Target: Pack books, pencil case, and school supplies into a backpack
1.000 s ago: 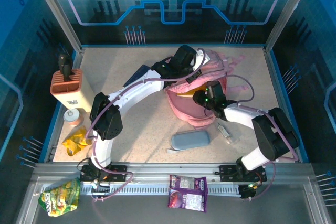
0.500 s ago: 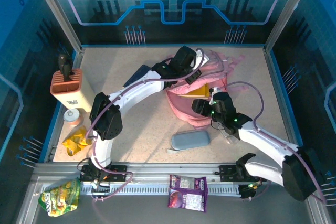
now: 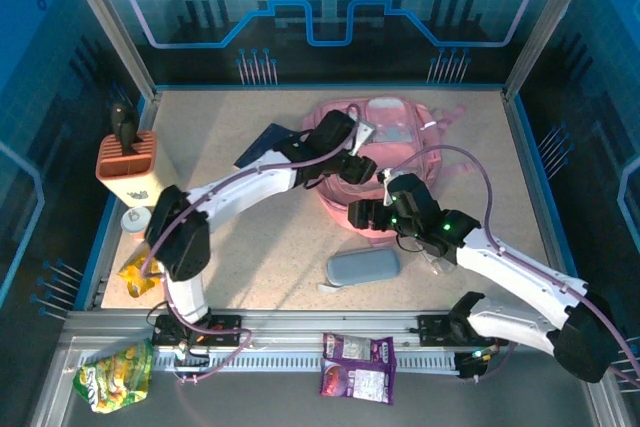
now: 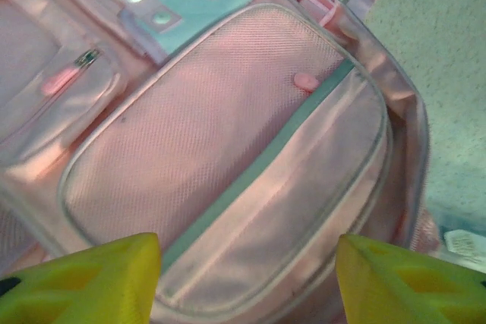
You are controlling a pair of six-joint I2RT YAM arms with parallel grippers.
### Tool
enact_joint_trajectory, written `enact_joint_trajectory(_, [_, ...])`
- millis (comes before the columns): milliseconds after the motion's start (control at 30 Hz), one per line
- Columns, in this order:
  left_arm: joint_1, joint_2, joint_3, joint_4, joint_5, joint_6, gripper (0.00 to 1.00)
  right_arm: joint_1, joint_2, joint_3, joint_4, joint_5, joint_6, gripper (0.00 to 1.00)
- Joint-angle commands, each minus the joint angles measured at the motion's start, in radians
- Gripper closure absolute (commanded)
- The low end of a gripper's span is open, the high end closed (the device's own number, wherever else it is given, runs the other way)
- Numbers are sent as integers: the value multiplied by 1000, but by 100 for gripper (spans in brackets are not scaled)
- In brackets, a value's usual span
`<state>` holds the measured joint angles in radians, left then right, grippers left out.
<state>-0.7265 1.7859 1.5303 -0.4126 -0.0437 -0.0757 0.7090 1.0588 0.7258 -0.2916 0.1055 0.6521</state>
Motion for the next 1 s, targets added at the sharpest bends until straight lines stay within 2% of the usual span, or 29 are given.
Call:
enact_joint_trajectory(0, [39,-109,-65,19,10,-147,35,15,24,22,-20,9,-30,15])
enact_joint_trajectory(133, [90,-179,-167,30,-23,-221,31,22,64,32,-15,-20,-64,9])
enact_joint_trajectory(233, [135,-215,-243,57,-20,-272,27,35,87,31,-14,-3,-86,0])
enact_joint_trajectory(333, [185,-237,-298,57,-24,-318,23,36,113,44,-44,39,-105,0])
enact_joint_trajectory(433, [243,-237,-331,67,-24,-326,14,37,132,46,-45,50,-126,0])
enact_joint_trajectory(633, [360,-154,-287,20,-51,-353,1,37,188,42,26,-39,-137,0])
enact_joint_trajectory(967, [527,132,-39,-32,-38,-345,1,40,236,84,33,-68,-140,0])
